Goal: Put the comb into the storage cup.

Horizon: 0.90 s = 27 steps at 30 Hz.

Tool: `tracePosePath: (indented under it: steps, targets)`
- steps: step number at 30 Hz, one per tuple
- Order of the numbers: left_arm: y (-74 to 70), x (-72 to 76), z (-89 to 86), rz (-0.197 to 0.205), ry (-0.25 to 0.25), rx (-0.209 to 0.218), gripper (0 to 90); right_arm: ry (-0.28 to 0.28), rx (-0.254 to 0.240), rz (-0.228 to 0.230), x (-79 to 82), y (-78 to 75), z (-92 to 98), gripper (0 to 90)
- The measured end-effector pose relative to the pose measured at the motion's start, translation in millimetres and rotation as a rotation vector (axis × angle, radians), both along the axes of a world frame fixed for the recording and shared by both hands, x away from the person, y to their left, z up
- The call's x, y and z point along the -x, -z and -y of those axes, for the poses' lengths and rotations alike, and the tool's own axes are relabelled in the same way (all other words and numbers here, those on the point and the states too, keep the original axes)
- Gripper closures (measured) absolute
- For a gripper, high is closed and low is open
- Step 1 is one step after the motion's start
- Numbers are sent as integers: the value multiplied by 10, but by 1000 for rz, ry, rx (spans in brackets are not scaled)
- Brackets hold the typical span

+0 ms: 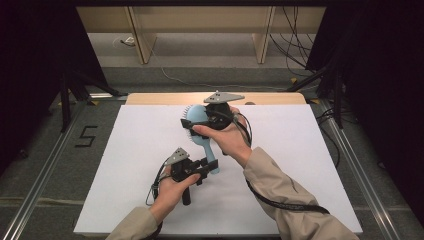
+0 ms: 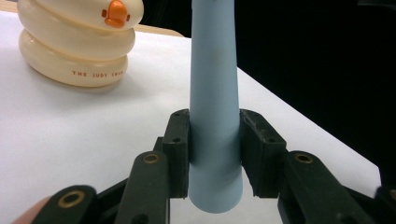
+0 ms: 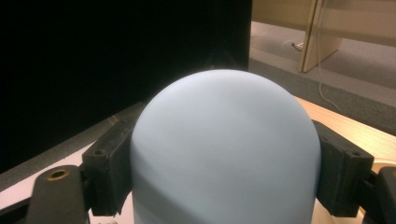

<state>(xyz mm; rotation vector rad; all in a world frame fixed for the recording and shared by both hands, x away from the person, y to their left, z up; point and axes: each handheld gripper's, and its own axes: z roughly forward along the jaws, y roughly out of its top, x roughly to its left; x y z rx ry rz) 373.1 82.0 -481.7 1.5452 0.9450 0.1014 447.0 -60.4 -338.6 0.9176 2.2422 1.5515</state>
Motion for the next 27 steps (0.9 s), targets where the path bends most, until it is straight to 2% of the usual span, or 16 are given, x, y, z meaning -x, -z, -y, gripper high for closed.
tracePosePath:
  steps: [8,13,15,20,27]
  targets:
    - [-10,-3,-7,13,-7,-16,627,7,-2,2,18,-29,9,208]
    - [-11,-1,-2,23,-10,-36,592,9,-8,10,31,-42,27,208]
    - [-13,0,-2,33,-12,-59,567,12,-11,13,32,-47,33,208]
    - [-15,3,0,50,-28,-124,419,29,-15,39,27,-69,64,208]
    - [-54,16,-44,100,-50,-261,154,65,-36,54,-2,-86,140,208]
